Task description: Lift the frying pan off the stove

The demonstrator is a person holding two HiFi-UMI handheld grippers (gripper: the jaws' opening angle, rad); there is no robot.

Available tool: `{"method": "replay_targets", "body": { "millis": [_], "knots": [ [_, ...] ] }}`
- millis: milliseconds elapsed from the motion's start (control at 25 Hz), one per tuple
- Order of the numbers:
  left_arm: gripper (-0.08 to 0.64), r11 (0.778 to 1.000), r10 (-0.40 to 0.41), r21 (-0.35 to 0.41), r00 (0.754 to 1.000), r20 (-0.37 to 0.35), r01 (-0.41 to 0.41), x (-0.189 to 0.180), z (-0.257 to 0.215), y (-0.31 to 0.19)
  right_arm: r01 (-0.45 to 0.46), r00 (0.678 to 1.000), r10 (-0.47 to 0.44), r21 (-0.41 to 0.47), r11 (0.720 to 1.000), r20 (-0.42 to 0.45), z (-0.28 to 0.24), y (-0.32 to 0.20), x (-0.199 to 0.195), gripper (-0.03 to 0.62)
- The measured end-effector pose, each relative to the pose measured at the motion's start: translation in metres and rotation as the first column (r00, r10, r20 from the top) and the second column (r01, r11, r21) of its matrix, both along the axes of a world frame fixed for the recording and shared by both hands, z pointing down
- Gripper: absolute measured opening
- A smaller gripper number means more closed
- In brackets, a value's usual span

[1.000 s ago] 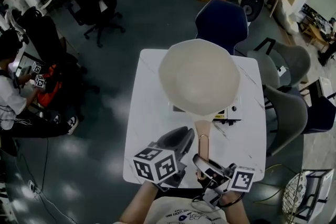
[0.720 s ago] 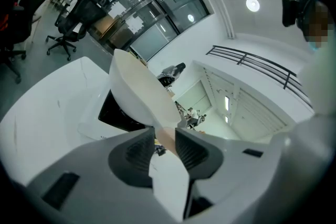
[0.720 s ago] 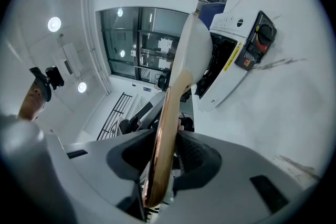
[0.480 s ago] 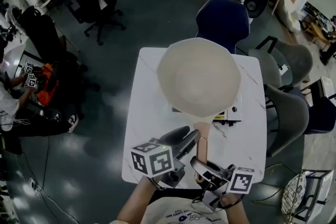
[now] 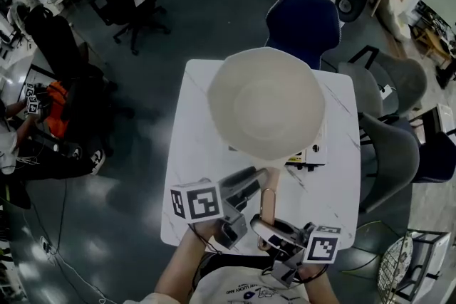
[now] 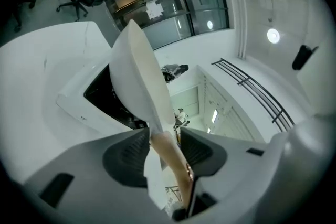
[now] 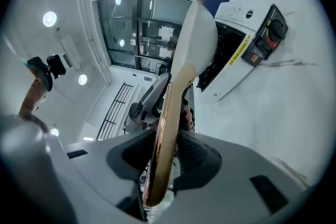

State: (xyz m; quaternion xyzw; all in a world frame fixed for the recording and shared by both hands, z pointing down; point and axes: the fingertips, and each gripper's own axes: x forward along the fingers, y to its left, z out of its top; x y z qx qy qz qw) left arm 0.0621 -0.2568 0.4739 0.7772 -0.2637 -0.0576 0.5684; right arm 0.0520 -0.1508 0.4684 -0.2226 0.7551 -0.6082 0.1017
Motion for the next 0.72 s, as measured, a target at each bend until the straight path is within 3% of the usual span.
{"method": "replay_targets", "body": {
  "millis": [200, 720],
  "knots": [
    [0.160, 0.999, 0.051, 0.007, 0.998, 0.025, -0.051, 0.008, 0.003, -0.003, 0.027, 1.000, -0.027, -0.003, 1.000, -0.002, -0.001, 0.000, -0.001, 0.129],
    [0.172, 0.993, 0.106, -0.044, 0.993, -0.049, -0.108, 0.017, 0.008, -0.010, 0.052, 0.999, -0.052, -0.006, 0.999, 0.002, -0.001, 0.000, -0.003, 0.129]
  ]
}}
